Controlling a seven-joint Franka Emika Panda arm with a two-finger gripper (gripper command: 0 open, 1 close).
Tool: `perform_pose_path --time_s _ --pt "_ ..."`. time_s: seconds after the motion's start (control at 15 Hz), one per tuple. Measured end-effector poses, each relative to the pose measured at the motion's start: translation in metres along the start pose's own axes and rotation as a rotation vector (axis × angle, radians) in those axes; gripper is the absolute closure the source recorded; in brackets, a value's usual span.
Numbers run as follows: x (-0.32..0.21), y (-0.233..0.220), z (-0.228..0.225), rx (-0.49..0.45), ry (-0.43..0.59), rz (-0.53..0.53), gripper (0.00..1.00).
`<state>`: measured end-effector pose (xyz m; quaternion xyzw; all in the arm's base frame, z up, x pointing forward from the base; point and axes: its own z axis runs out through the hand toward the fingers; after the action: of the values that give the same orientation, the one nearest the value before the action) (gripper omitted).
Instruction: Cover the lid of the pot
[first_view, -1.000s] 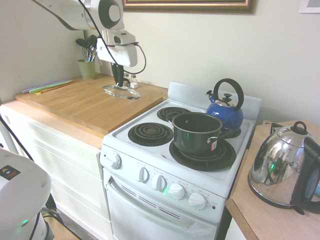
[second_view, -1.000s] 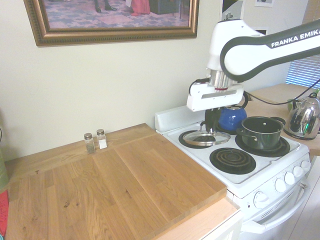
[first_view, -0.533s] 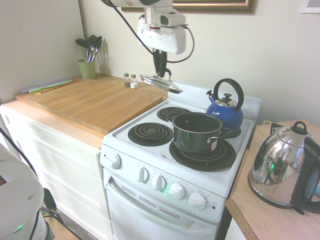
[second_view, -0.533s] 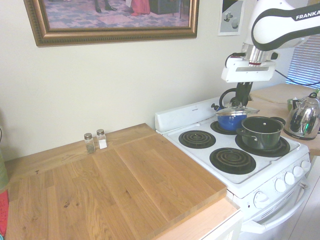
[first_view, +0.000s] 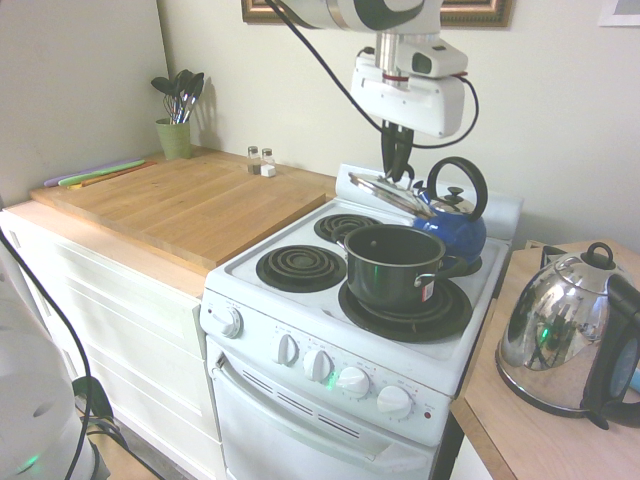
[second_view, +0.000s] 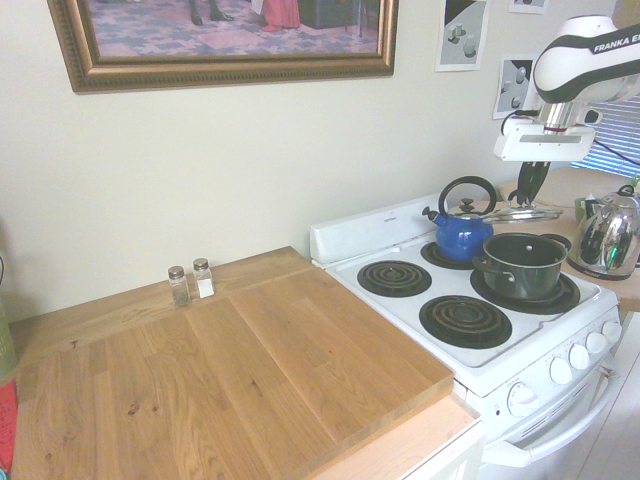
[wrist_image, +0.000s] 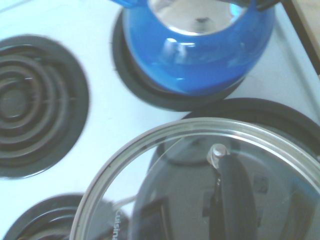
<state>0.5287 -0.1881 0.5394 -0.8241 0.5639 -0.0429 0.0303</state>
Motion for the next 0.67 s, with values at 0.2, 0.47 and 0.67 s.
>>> perform_pose_path --time_s 0.2,0.47,0.67 --pt "0.013 0.002 0.015 -0.013 -0.018 0.002 1.00" --pt "0.028 0.012 0.025 -0.023 -0.028 0.003 1.00" --pt "0.027 0.007 0.037 -0.026 -0.035 -0.007 1.00"
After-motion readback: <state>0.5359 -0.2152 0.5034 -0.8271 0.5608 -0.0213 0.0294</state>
